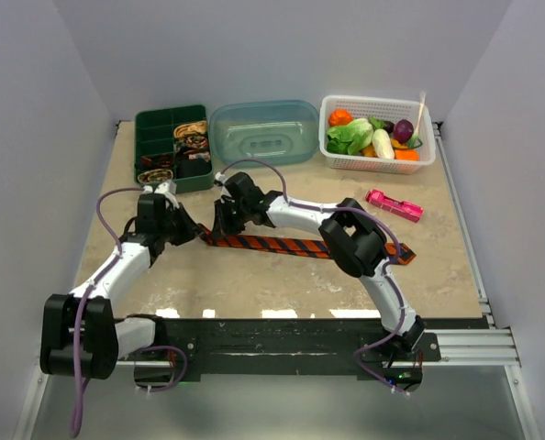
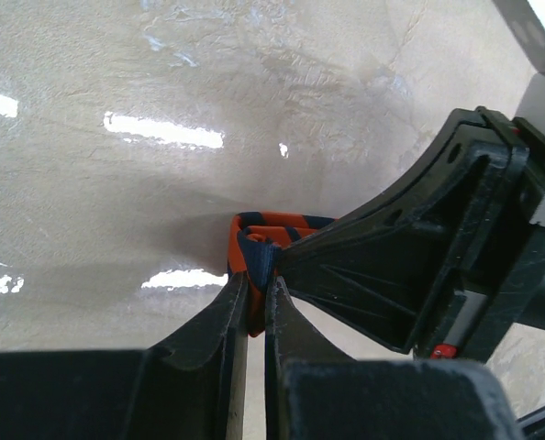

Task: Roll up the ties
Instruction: Roll the tie at the center of the board.

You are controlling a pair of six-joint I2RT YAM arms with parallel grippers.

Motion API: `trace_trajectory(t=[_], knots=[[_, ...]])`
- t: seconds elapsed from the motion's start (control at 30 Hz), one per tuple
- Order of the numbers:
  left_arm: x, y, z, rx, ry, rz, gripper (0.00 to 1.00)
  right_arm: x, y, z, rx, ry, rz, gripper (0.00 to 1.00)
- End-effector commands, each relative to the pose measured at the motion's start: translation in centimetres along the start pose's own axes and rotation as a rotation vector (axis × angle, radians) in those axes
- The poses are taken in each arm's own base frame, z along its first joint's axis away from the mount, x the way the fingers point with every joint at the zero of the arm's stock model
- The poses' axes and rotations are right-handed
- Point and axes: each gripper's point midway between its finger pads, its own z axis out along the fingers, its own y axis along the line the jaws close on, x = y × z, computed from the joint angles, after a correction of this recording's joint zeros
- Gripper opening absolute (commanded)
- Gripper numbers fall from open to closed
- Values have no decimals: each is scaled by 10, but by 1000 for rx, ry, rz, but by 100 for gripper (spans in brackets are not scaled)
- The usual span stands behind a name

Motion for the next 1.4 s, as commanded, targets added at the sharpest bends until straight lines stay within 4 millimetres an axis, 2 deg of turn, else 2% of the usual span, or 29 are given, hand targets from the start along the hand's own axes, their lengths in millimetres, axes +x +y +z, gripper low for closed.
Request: trace_trajectory(t=[0.0, 0.4, 0.83, 1.0, 1.03, 1.17, 1.23, 1.37], knots=[[-28, -27, -8, 70, -74, 31, 0, -4, 8, 5, -26, -22, -6, 0], [-18, -38, -3, 98, -36, 45, 0, -10, 8, 16, -46, -52, 22, 0], [-6, -30, 9, 37, 14, 82, 0, -19, 20, 23, -101, -58, 35, 0], [-9, -17, 12, -95, 33, 137, 0, -20, 28, 15, -118, -53, 31, 0], [-17, -13, 13, -142, 14, 147, 0, -20, 30, 12, -121, -56, 28, 0], [-23, 0, 9, -266, 9, 186, 0, -23, 41, -3, -133, -60, 12, 0], [-31, 2, 7, -310, -17, 209, 0, -22, 42, -8, -132, -58, 13, 0], [-32, 6, 4, -364, -18, 239, 0, -19, 40, -13, -111, -47, 3, 0]])
